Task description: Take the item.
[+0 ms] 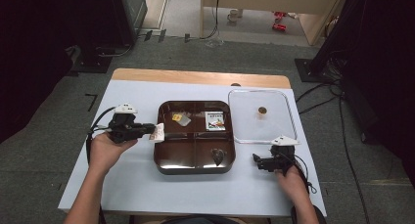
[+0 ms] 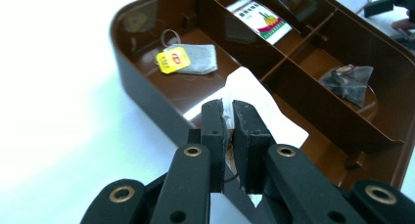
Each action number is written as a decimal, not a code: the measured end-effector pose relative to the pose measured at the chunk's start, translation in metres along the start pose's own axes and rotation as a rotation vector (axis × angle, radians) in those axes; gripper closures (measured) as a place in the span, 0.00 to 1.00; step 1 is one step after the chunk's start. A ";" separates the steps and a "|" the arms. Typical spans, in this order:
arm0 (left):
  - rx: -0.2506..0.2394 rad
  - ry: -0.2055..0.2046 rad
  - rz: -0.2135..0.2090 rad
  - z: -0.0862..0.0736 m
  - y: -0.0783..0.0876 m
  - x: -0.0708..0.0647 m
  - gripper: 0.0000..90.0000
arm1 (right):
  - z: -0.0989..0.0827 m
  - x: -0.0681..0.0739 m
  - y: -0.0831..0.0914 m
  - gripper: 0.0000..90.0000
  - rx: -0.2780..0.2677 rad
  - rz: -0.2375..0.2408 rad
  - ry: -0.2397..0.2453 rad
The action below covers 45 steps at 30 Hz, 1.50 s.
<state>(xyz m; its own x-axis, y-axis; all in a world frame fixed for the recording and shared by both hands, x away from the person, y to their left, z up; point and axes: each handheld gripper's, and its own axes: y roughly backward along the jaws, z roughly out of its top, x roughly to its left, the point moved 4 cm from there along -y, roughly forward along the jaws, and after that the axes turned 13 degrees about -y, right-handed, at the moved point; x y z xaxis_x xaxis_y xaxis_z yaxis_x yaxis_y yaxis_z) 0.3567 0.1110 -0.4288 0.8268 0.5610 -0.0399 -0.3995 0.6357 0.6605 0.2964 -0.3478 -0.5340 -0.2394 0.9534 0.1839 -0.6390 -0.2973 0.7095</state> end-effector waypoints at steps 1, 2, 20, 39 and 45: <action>0.000 0.000 0.000 0.000 0.000 0.000 0.94 | 0.000 0.000 0.000 0.00 0.000 0.000 0.000; -0.005 0.007 0.012 -0.002 0.004 0.003 0.94 | 0.000 0.000 0.000 0.00 0.000 0.000 0.000; 0.055 0.088 0.079 -0.033 0.010 0.033 0.94 | 0.000 0.000 0.000 0.00 0.000 0.000 0.000; 0.224 0.122 0.076 -0.059 -0.020 0.045 0.93 | 0.000 0.000 0.000 0.00 0.000 0.000 0.002; 0.244 0.119 0.073 -0.061 -0.024 0.046 0.92 | 0.000 0.000 0.000 0.00 -0.001 0.000 0.002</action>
<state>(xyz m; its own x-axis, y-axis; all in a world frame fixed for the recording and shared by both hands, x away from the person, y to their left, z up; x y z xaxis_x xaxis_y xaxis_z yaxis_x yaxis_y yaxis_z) 0.3800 0.1536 -0.4926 0.7413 0.6682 -0.0632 -0.3374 0.4523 0.8256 0.2965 -0.3478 -0.5340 -0.2408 0.9532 0.1829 -0.6394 -0.2976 0.7090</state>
